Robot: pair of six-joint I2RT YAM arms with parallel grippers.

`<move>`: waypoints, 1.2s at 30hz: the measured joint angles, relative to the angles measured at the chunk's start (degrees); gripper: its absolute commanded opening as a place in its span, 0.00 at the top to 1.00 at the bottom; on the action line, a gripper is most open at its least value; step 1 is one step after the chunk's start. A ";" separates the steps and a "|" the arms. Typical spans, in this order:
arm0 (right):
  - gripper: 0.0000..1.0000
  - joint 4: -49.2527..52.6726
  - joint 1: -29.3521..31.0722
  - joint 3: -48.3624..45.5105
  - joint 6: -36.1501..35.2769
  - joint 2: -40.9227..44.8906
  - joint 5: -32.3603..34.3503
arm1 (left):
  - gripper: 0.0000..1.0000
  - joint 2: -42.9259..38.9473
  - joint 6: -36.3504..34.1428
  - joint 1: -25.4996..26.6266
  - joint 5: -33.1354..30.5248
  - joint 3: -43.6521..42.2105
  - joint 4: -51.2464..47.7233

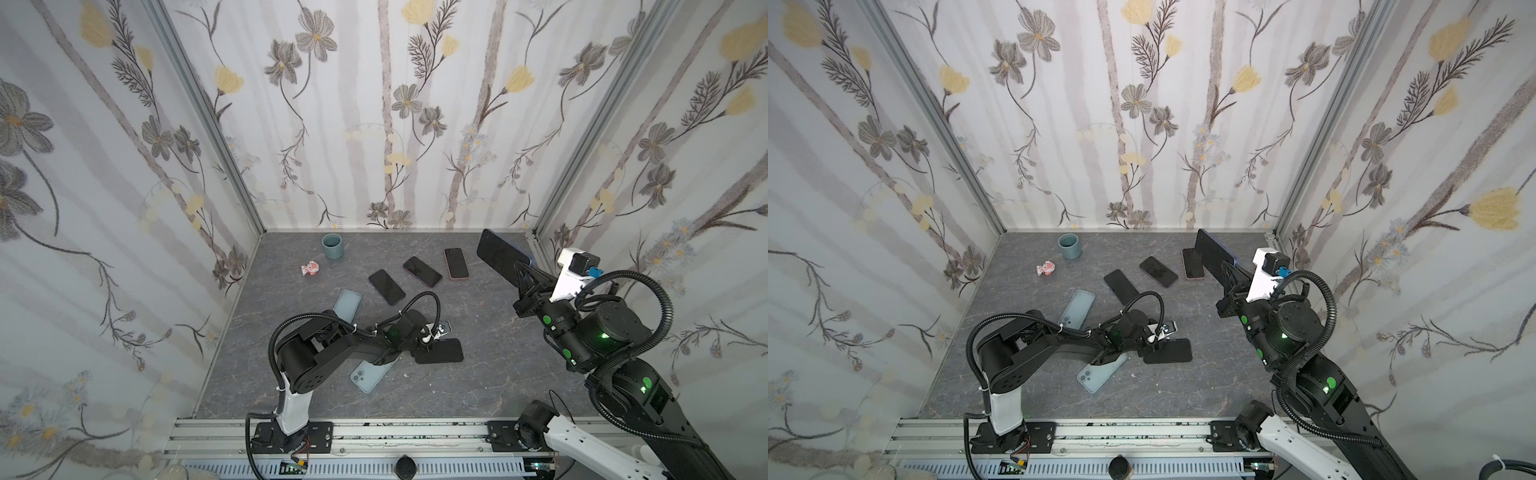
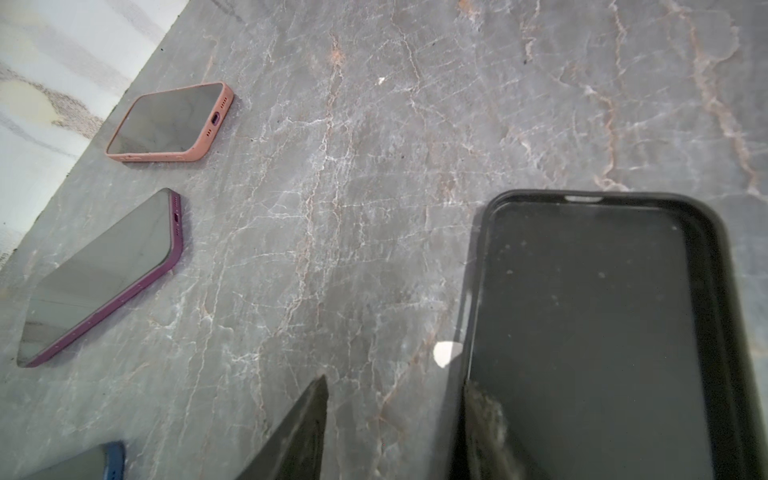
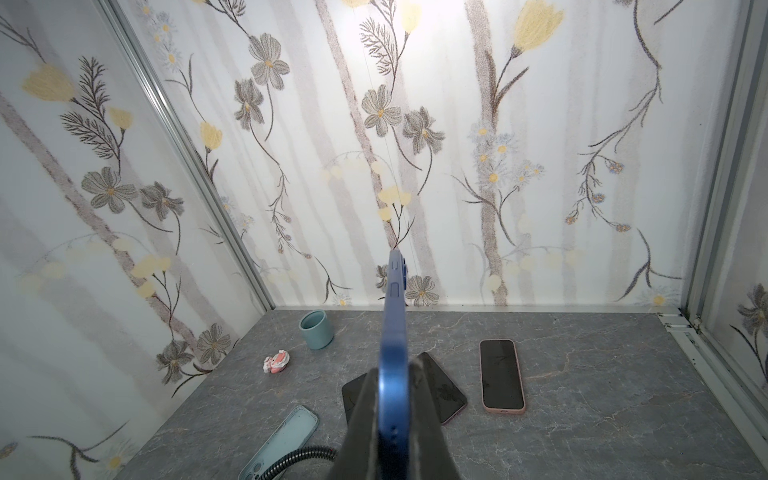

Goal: Put the phone into the phone case
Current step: 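Lower the left gripper onto the black phone case and grip its edge, then carry the blue phone toward the black case while the left gripper holds the case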

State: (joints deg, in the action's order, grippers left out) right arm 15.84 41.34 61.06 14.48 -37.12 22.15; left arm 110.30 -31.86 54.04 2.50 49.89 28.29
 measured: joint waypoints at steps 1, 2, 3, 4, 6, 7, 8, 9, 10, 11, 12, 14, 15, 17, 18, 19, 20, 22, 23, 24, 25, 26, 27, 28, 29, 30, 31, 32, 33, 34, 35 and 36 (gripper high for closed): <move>1.00 -0.07 0.00 0.00 0.00 -0.20 -0.17 | 0.47 0.24 -0.50 -0.42 0.13 0.42 -0.09; 1.00 -0.09 0.00 0.00 0.02 -0.39 -0.52 | 0.47 0.46 -0.96 -0.85 0.17 0.81 -0.22; 1.00 -0.09 0.00 0.00 0.02 -0.50 -0.83 | 0.47 0.63 -1.31 -1.27 0.15 1.18 -0.37; 1.00 -0.09 0.00 0.00 0.04 -0.61 -0.87 | 0.47 0.76 -1.68 -1.60 0.15 1.53 -0.68; 1.00 -0.20 0.00 -0.11 0.17 -0.72 -0.98 | 0.47 1.11 -2.58 -2.23 0.17 2.34 -1.16; 1.00 -0.22 0.00 -0.22 0.46 -0.74 -1.09 | 0.47 1.33 -2.91 -2.45 0.13 2.75 -1.31; 1.00 -0.24 0.00 -0.33 0.44 -0.79 -1.11 | 0.47 1.49 -3.34 -2.67 0.13 3.21 -1.64; 1.00 -0.24 0.00 -0.44 0.46 -0.87 -1.20 | 0.47 1.51 -3.78 -2.78 0.09 3.58 -2.03; 1.00 -0.24 0.00 -0.50 0.46 -1.01 -1.22 | 0.47 1.51 -4.02 -2.78 -0.13 3.93 -2.36; 1.00 -0.22 0.00 -0.59 0.46 -1.20 -1.25 | 0.46 1.51 -4.17 -2.84 -0.52 4.24 -2.58; 1.00 -0.22 0.00 -0.63 0.46 -1.44 -1.29 | 0.46 1.36 -4.26 -2.89 -0.52 4.42 -2.89; 1.00 -0.24 0.00 -0.63 0.48 -1.90 -1.46 | 0.44 0.35 -4.28 -2.91 -0.35 4.42 -3.87; 1.00 -0.24 0.00 -0.63 0.50 -2.14 -1.62 | 0.43 -0.59 -4.09 -2.93 -0.04 4.42 -4.13; 1.00 -0.24 0.00 -0.63 0.72 -2.62 -2.14 | 0.42 -2.91 -3.48 -2.93 0.70 4.20 -3.98; 1.00 -0.24 0.00 -0.63 0.72 -2.73 -2.27 | 0.41 -4.22 -2.45 -2.93 1.01 3.96 -3.58; 1.00 -0.26 0.00 -0.63 0.94 -2.99 -2.34 | 0.40 -5.20 -2.12 -2.91 1.31 3.74 -3.48; 1.00 -0.26 0.02 -0.63 0.92 -3.15 -2.36 | 0.39 -6.32 -1.66 -2.89 1.64 3.37 -3.45; 1.00 -0.31 0.00 -0.63 0.96 -3.63 -2.80 | 0.38 -8.46 0.09 -2.86 2.12 2.60 -3.41; 1.00 -0.39 0.00 -0.63 1.11 -3.82 -2.95 | 0.38 -9.66 0.90 -2.86 2.23 2.12 -3.41; 1.00 -0.57 0.00 -0.63 1.11 -4.17 -3.39 | 0.37 -10.84 1.46 -2.86 2.25 1.62 -3.39; 1.00 -0.74 0.00 -0.63 1.20 -4.39 -3.78 | 0.37 -11.93 2.56 -2.84 2.25 1.16 -3.37; 1.00 -0.87 0.00 -0.63 1.57 -4.57 -3.91 | 0.37 -13.18 3.15 -2.82 2.25 0.59 -3.37; 1.00 -0.92 0.00 -0.63 1.64 -4.81 -4.07 | 0.36 -14.47 4.11 -2.82 2.23 -0.04 -3.37; 1.00 -0.98 0.00 -0.63 2.01 -4.96 -4.26 | 0.36 -15.61 5.09 -2.82 2.23 -0.57 -3.37; 1.00 -1.01 0.00 -0.63 2.12 -5.16 -4.39 | 0.36 -16.83 6.16 -2.82 2.19 -1.14 -3.37; 1.00 -1.01 0.00 -0.63 2.62 -5.35 -4.52 | 0.36 -18.10 7.39 -2.82 2.12 -1.68 -3.43; 1.00 -0.94 0.00 -0.59 3.02 -5.60 -5.01 | 0.36 -19.17 8.52 -2.80 1.95 -2.10 -3.48; 1.00 -0.87 -0.07 -0.55 3.10 -5.88 -5.29 | 0.36 -20.59 10.10 -2.75 1.51 -2.54 -3.69; 1.00 -0.81 -0.07 -0.55 3.52 -6.25 -5.42 | 0.35 -21.99 11.43 -2.75 0.90 -2.97 -3.78; 1.00 -0.66 -0.07 -0.55 3.85 -6.51 -5.53 | 0.35 -23.43 12.81 -2.73 0.52 -3.39 -4.02; 1.00 -0.28 -0.09 -0.55 4.20 -6.86 -5.92 | 0.35 -25.00 14.32 -2.71 0.26 -3.87 -4.13; 1.00 0.13 -0.13 -0.55 4.55 -7.15 -6.45 | 0.35 -26.58 15.74 -2.71 0.04 -4.37 -4.39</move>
State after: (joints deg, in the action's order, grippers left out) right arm 15.97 41.21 60.51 19.03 -44.27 15.70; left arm 83.72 -16.12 51.33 2.55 45.52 23.90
